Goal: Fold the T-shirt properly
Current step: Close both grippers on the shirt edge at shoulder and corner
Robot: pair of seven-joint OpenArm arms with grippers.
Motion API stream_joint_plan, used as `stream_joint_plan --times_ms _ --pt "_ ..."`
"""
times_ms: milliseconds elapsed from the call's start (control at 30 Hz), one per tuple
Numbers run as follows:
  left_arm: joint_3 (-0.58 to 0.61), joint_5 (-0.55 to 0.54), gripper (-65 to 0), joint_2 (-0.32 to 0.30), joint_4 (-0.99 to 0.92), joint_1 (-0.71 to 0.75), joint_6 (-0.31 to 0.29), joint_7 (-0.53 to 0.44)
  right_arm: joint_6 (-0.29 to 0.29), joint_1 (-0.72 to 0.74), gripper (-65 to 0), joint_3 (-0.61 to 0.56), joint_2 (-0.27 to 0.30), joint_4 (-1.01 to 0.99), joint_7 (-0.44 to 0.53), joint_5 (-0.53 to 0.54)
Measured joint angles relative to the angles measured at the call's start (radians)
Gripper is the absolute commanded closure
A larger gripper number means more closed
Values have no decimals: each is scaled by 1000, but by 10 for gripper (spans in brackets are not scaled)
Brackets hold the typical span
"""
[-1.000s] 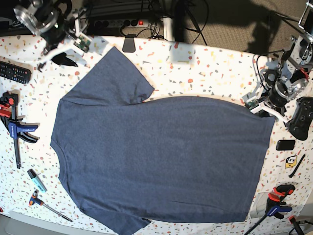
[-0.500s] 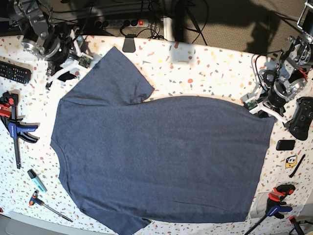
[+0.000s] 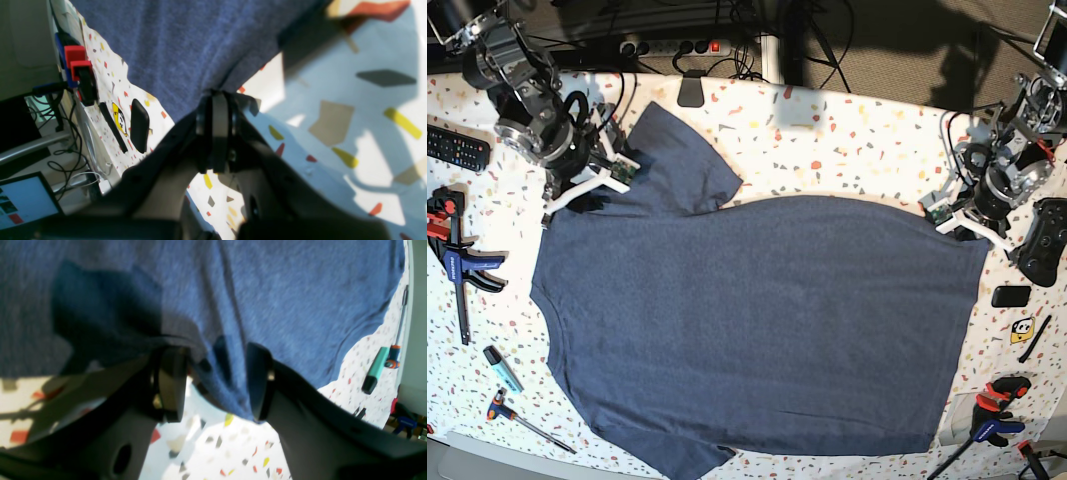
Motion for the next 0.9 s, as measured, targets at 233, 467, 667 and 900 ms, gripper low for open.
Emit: stream_joint_plan --times_ms 233,467,667,900 --pt "0 0 0 0 0 0 0 2 -8 27 -206 -26 -7 -33 13 3" --pt "-1 -83 0 -3 -1 0 8 -5 -8 24 0 -28 -10 -37 -19 109" --pt "-2 -270 0 -3 0 0 11 -28 -65 21 0 -13 -11 -28 -49 164" --pt "2 -373 0 -52 129 113 133 37 -61 -93 0 169 70 103 -114 390"
